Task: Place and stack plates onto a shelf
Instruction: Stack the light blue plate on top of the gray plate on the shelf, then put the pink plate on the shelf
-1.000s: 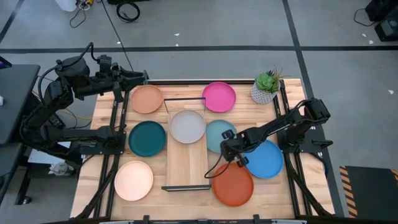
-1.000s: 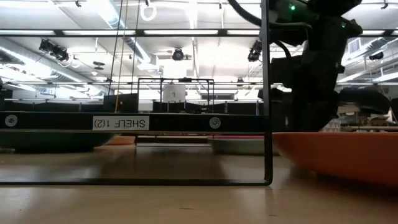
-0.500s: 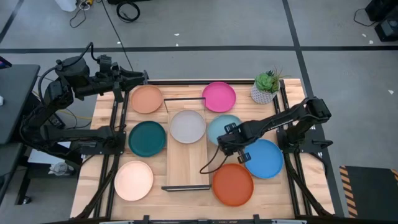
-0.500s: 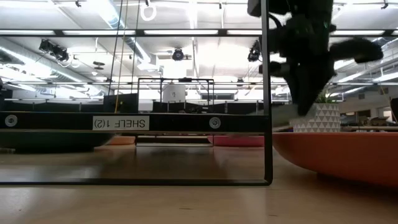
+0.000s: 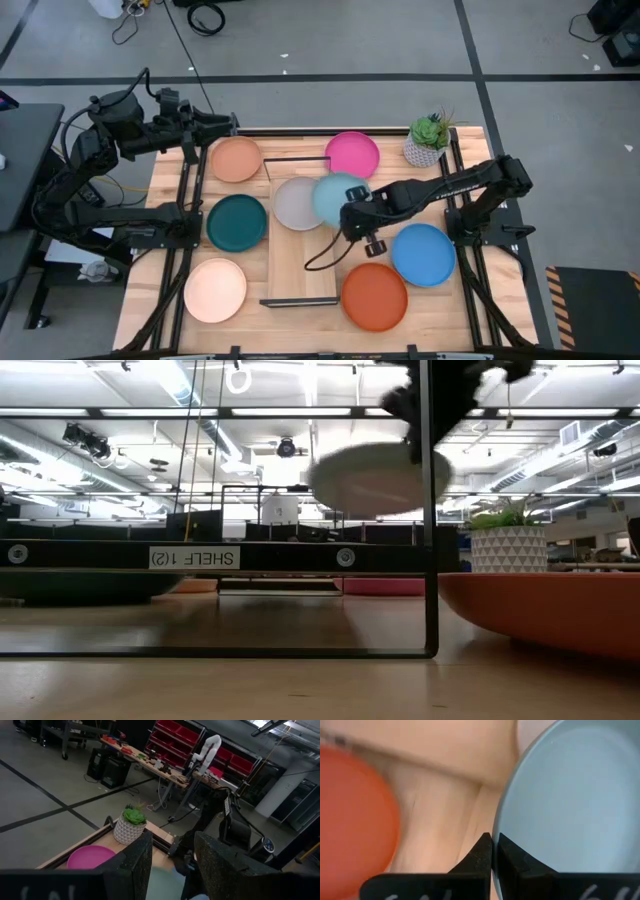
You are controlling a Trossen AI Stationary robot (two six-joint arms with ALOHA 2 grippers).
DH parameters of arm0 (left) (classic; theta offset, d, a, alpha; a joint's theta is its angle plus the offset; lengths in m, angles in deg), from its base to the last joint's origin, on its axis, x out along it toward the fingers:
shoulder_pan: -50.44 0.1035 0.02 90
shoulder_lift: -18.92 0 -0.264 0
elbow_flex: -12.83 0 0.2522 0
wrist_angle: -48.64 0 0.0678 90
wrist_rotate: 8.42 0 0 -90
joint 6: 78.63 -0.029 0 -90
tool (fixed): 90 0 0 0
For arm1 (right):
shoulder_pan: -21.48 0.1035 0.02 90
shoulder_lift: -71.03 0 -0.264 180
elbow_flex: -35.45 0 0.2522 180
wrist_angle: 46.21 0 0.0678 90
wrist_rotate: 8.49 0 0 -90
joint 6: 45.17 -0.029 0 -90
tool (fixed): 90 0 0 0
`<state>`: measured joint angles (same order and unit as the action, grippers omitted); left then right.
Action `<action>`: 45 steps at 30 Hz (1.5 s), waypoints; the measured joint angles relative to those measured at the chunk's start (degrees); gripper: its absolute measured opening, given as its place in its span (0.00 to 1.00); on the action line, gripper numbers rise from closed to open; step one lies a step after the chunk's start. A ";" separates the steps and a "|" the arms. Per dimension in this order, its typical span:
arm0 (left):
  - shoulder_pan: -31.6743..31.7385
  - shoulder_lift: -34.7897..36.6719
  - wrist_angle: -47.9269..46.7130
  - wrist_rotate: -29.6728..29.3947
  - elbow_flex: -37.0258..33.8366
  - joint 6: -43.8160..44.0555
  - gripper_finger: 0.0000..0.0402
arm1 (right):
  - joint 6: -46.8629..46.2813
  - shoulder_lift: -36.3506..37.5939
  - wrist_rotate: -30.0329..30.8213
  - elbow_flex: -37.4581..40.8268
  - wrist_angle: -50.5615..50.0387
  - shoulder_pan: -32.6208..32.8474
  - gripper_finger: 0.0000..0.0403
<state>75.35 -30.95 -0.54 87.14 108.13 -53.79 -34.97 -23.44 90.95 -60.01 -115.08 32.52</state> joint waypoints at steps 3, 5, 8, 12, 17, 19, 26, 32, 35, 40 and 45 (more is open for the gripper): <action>0.00 0.00 0.50 0.00 0.00 0.02 0.39 | 3.76 -0.75 -0.23 -0.02 5.06 -0.26 0.04; 0.00 0.00 0.50 0.02 0.00 0.12 0.39 | 6.30 -1.74 -0.27 0.04 8.07 -0.61 0.04; 0.00 0.00 0.51 0.01 0.00 0.33 0.39 | 9.04 -3.50 -0.46 0.04 13.58 -1.59 0.04; -0.02 0.00 0.68 0.02 -0.02 0.51 0.39 | 11.29 -6.80 -1.83 0.02 19.35 -2.96 0.04; -0.02 0.00 0.68 0.00 -0.01 1.55 0.39 | 13.63 -10.26 -2.88 0.03 24.62 -4.36 0.04; -0.02 0.00 0.68 0.02 0.00 1.57 0.39 | 13.85 -11.48 -3.24 0.04 26.18 -4.86 0.04; -0.02 0.00 0.51 0.01 -0.01 1.57 0.39 | 13.93 -15.41 -3.43 0.04 28.53 -6.66 0.07; 0.00 0.00 0.22 0.01 -0.01 1.57 0.39 | 13.83 -17.03 -4.43 0.02 30.70 -7.63 0.15; 0.00 0.00 -0.15 0.01 -0.02 1.57 0.39 | 13.83 -16.88 -4.47 0.04 30.96 -7.84 0.18; 0.00 0.00 -0.95 0.02 -0.02 1.60 0.39 | 13.75 -14.32 -4.58 0.04 31.04 -7.72 0.20; 0.00 0.00 -0.94 0.02 -0.02 1.57 0.39 | 11.80 -10.82 -2.63 0.02 30.49 -7.47 0.20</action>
<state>75.35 -30.95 -1.49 87.16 108.10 -52.21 -23.17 -34.27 88.33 -59.98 -84.60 25.05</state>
